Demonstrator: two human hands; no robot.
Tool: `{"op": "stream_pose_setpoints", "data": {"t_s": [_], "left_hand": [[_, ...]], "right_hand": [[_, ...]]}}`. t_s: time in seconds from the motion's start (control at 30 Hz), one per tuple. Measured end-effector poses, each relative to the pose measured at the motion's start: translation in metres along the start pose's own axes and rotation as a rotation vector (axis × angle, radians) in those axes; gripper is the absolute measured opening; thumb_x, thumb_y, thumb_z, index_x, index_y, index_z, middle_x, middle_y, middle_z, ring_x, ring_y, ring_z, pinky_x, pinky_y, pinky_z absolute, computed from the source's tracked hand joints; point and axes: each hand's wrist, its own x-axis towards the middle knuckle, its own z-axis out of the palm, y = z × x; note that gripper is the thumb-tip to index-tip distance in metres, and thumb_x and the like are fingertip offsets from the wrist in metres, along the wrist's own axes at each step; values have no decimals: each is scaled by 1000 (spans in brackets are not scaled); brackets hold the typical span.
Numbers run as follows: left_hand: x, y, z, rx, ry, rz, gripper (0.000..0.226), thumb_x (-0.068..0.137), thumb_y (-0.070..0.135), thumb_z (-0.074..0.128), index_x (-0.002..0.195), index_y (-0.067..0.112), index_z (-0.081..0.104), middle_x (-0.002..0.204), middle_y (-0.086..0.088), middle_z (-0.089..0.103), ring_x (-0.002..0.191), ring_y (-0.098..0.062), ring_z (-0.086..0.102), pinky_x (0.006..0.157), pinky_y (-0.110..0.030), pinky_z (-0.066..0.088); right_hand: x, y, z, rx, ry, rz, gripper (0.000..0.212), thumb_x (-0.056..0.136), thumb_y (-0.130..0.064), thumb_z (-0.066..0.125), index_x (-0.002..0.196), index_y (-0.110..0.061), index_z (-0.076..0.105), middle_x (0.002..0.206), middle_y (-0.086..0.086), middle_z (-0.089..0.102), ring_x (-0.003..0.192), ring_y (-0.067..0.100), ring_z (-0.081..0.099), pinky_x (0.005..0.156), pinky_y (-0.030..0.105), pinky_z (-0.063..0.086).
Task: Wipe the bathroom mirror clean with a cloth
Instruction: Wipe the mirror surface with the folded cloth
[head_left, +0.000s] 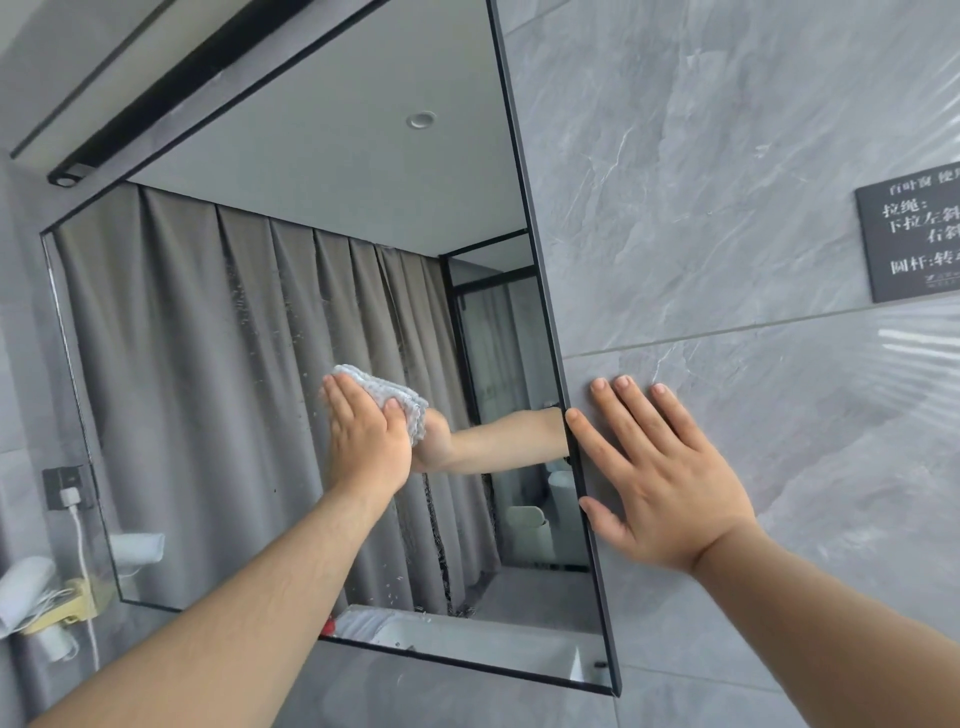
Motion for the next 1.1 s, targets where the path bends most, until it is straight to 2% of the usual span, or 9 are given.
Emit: {"op": "stream_pose_setpoints", "data": {"t_s": [0.1, 0.2, 0.3, 0.43, 0.5, 0.63, 0.8, 0.93, 1.1], "left_hand": [[5, 9, -9, 10, -26, 105, 70, 104, 32, 31, 156, 10, -12, 165, -7, -15, 152, -19, -9, 125, -39, 3], [16, 36, -18, 91, -33, 375, 72, 103, 27, 32, 155, 9, -14, 164, -7, -19, 150, -16, -19, 124, -36, -5], [11, 67, -18, 235, -121, 659, 76, 103, 32, 31, 151, 10, -23, 158, -6, -32, 146, -14, -31, 119, -29, -18], [-8, 83, -9, 339, -136, 840, 77, 102, 37, 29, 148, 8, -27, 156, -10, -34, 146, -18, -32, 118, -30, -22], [-5, 83, -12, 388, -137, 877, 77, 102, 40, 26, 149, 6, -25, 157, -12, -32, 147, -20, -30, 119, -31, -21], [14, 104, -23, 406, -119, 862, 76, 103, 41, 25, 150, 5, -22, 158, -13, -30, 148, -22, -27, 122, -35, -15], [75, 187, -54, 359, -48, 858, 74, 104, 35, 30, 153, 2, -15, 162, -18, -19, 150, -26, -18, 120, -31, -16], [123, 239, -91, 373, -72, 813, 72, 106, 33, 31, 154, 5, -14, 163, -15, -20, 151, -24, -17, 117, -29, -12], [152, 266, -108, 323, -74, 711, 71, 106, 34, 30, 155, 8, -15, 163, -10, -21, 151, -21, -18, 119, -32, -9]], "right_hand": [[0, 0, -1, 8, -15, -2, 81, 83, -51, 54, 152, -12, 39, 159, 21, 30, 147, 38, 29, 120, 55, 23], [0, 0, -1, 2, -20, -3, 76, 86, -49, 50, 152, -12, 40, 158, 20, 31, 147, 38, 29, 120, 54, 21], [1, 2, -4, 5, -38, -3, 71, 89, -47, 46, 152, -13, 40, 159, 19, 31, 147, 36, 29, 121, 53, 20], [3, 0, -9, 68, -51, 18, 66, 90, -43, 45, 148, -12, 46, 157, 16, 37, 146, 33, 34, 119, 51, 24], [7, 3, -16, 110, -38, 28, 67, 88, -43, 47, 146, -10, 49, 155, 14, 41, 143, 32, 40, 116, 49, 27], [48, 22, -33, 105, 1, -55, 65, 85, -39, 50, 141, -5, 53, 149, 16, 48, 122, 35, 55, 105, 47, 37], [117, 49, -32, 36, 21, 18, 66, 92, -40, 40, 146, -2, 46, 153, 17, 43, 140, 34, 44, 117, 48, 27], [112, 47, -29, -47, -24, -32, 77, 90, -52, 43, 149, -2, 41, 155, 19, 40, 144, 37, 35, 119, 53, 25], [112, 45, -30, -48, -31, -22, 79, 88, -54, 46, 151, -6, 38, 156, 19, 38, 145, 37, 34, 118, 53, 26]]}}
